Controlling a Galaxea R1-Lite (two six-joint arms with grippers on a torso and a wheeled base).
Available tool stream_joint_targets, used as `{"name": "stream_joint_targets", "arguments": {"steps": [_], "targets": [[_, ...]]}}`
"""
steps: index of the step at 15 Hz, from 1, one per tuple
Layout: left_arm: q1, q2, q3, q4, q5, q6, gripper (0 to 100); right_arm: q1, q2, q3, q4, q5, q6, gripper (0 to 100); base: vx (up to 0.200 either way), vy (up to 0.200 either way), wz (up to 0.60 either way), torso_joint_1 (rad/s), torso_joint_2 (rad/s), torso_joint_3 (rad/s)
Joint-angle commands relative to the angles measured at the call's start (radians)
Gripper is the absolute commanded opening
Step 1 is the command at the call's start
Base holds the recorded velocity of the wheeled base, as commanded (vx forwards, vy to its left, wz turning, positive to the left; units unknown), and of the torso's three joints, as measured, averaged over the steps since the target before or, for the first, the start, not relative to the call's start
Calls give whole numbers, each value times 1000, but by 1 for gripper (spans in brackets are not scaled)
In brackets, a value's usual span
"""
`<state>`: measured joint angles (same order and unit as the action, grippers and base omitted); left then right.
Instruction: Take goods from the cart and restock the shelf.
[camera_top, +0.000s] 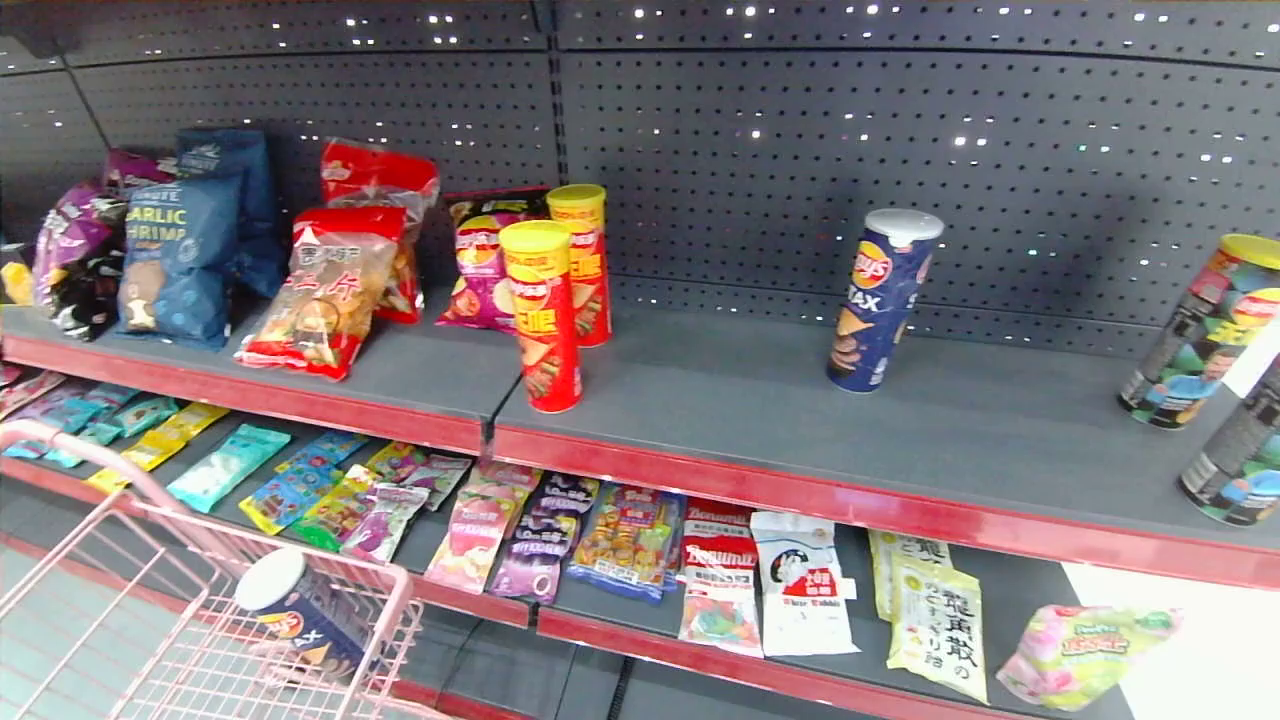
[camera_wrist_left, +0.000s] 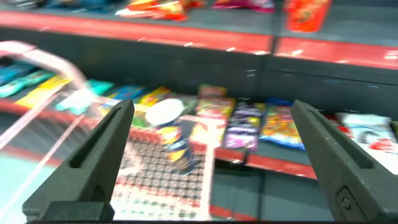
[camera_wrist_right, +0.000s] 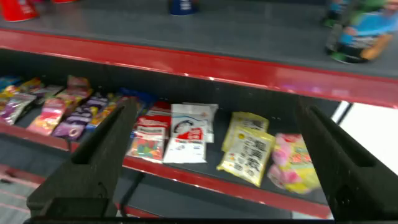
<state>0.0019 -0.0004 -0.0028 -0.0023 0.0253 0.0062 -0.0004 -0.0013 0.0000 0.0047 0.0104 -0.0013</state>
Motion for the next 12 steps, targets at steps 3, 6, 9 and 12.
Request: {"name": "stream_joint_targets", "arguments": {"steps": [3, 6, 9, 12], "targets": [[1, 0, 0, -1, 1, 0, 100, 0, 1, 0, 0, 0, 0, 100, 0, 0, 600, 1, 4, -1], [0, 0, 0, -1, 1, 0, 100, 0, 1, 0, -2, 0, 1, 100, 0, 0, 0, 0, 0, 0], [1, 0, 0, -1, 1, 0, 100, 0, 1, 0, -2, 0, 1, 100, 0, 0, 0, -28, 53, 37], [1, 0, 0, -1, -1, 0, 100, 0, 1, 0, -2, 0, 3, 100, 0, 0, 0, -137, 323, 181]]}}
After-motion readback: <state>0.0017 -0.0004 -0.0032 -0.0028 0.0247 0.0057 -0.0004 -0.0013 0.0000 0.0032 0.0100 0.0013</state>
